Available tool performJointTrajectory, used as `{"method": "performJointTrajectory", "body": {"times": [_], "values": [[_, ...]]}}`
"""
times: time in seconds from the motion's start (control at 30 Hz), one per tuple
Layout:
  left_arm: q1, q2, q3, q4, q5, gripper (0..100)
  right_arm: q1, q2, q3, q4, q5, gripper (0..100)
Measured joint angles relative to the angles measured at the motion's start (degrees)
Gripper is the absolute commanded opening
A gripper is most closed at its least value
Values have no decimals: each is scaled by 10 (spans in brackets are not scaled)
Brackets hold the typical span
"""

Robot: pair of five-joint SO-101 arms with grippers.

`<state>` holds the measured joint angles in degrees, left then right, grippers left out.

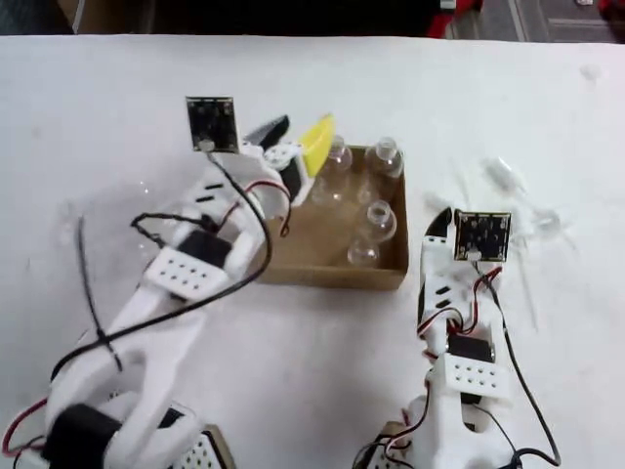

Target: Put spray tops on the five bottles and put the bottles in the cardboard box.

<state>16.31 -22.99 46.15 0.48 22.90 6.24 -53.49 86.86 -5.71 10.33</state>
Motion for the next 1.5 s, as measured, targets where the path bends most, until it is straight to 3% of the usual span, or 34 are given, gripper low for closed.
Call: {"method": "performJointTrajectory", "body": {"times": [0.27,0.43,0.53,0.73,0.97,1.1,1.3,1.5], "values": [[-92,-72,0,44,0,214,0,0,0,0,0,21],[-139,-73,-70,177,-14,214,0,0,0,0,0,21],[-153,-73,-134,300,-100,214,0,0,0,0,0,21],[-219,-58,-203,517,-338,214,0,0,0,0,0,21],[-379,-55,-204,694,-389,215,0,0,0,0,0,21],[-482,-55,-204,746,-476,215,0,0,0,0,0,21],[-601,-55,-204,753,-620,216,0,0,0,0,0,21],[-672,-56,-156,776,-880,215,-1,0,0,0,0,21]]}}
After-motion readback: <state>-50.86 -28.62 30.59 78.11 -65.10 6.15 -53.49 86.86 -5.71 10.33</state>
